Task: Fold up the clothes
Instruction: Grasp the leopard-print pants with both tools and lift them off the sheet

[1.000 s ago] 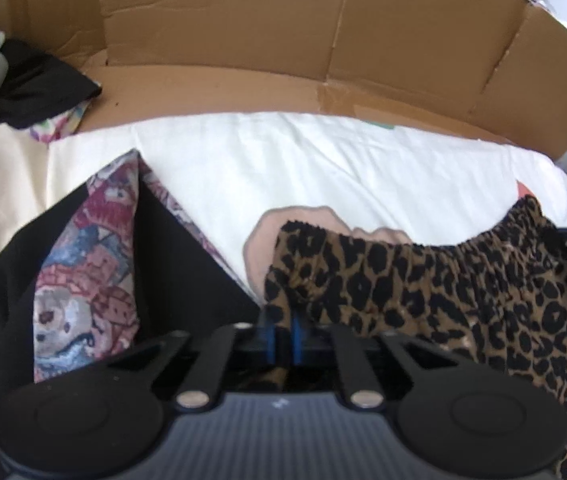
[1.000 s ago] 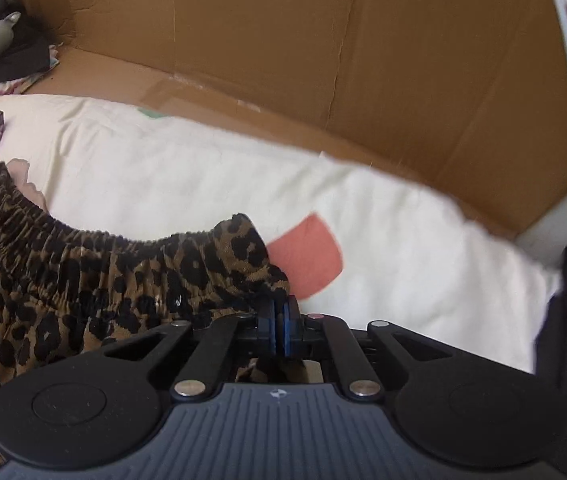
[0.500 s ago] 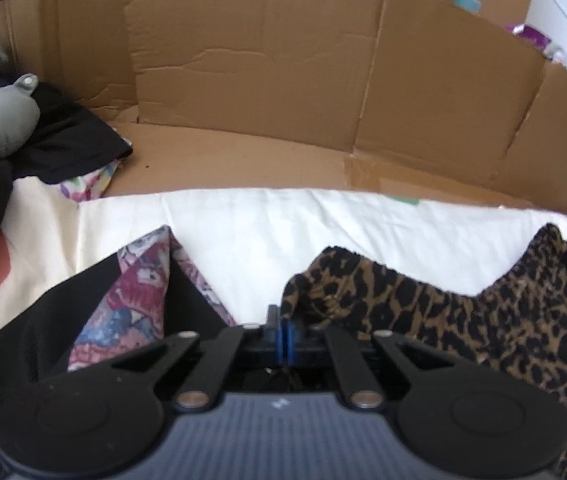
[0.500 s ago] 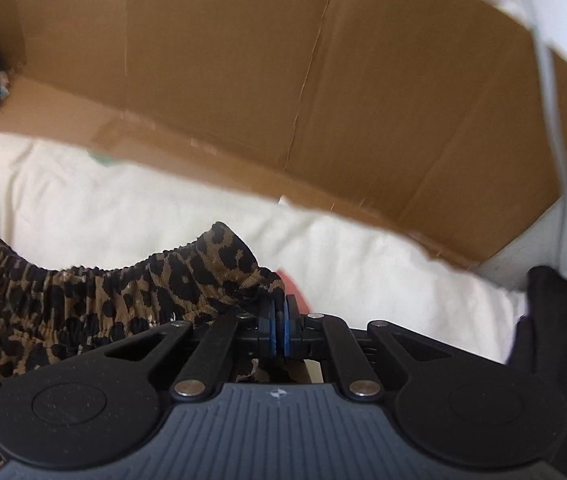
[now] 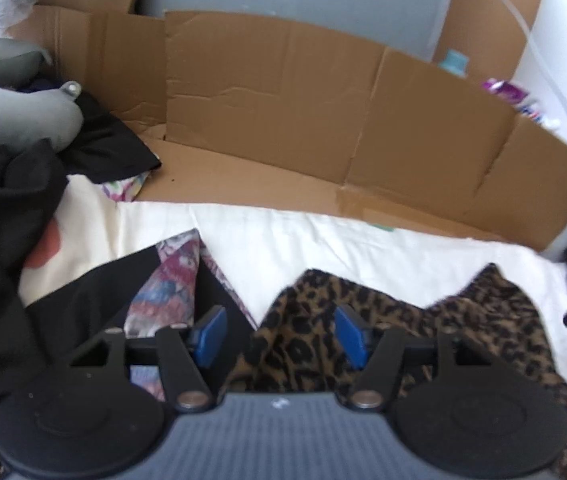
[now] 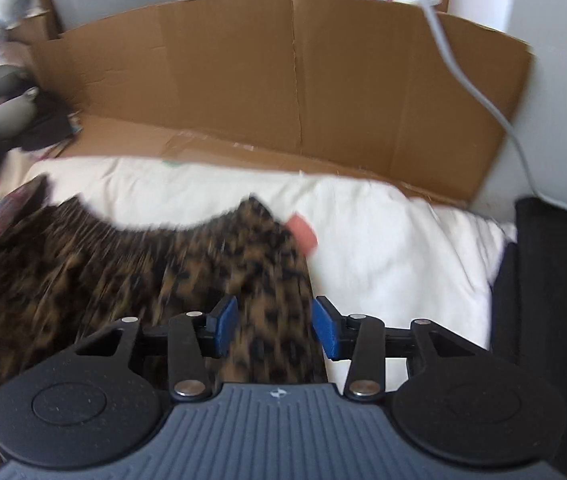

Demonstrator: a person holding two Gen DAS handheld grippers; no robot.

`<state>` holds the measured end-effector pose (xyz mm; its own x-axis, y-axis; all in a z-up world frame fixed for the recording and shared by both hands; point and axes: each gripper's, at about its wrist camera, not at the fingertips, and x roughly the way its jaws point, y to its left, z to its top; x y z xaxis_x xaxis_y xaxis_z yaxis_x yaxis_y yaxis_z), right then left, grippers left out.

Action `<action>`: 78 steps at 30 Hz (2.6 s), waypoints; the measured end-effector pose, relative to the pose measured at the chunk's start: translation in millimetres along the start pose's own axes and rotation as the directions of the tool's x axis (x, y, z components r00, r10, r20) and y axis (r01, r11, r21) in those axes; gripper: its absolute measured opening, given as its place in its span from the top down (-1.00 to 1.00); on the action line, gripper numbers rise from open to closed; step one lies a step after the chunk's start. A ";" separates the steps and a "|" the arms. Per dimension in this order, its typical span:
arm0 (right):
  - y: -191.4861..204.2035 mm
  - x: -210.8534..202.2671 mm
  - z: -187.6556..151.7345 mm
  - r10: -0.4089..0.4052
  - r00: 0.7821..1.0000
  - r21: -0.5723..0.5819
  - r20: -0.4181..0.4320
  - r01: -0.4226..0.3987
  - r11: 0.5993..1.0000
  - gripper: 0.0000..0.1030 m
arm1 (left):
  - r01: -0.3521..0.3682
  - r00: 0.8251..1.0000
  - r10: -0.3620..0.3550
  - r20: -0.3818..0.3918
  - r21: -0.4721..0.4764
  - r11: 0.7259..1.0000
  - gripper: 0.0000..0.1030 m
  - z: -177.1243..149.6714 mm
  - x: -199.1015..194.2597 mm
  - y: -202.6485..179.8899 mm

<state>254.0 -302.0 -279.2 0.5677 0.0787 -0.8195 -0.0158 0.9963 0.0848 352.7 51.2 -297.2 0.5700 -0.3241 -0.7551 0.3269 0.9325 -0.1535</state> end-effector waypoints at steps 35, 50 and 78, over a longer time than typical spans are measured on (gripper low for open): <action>51.2 -87.2 -154.0 0.365 0.931 0.329 -0.022 -0.338 0.882 0.04 | -0.023 0.980 0.012 -0.200 -0.055 0.998 -0.15 -143.9 -92.5 36.4; 201.4 -46.7 -147.0 0.579 0.797 0.167 -0.172 -0.555 0.815 0.04 | 0.058 0.950 -0.117 -0.291 -0.206 0.977 0.17 -162.4 -50.7 55.4; 255.8 -1.0 -170.7 0.423 0.844 -0.030 -0.330 -0.457 0.889 1.00 | 0.188 0.935 -0.279 -0.218 -0.363 0.913 0.98 -172.0 -56.2 63.7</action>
<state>109.0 -41.2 -353.4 0.2010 0.4991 -0.8429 -0.2978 0.8509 0.4328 211.9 156.3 -374.2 0.2775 -0.5288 -0.8021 0.1319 0.8479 -0.5134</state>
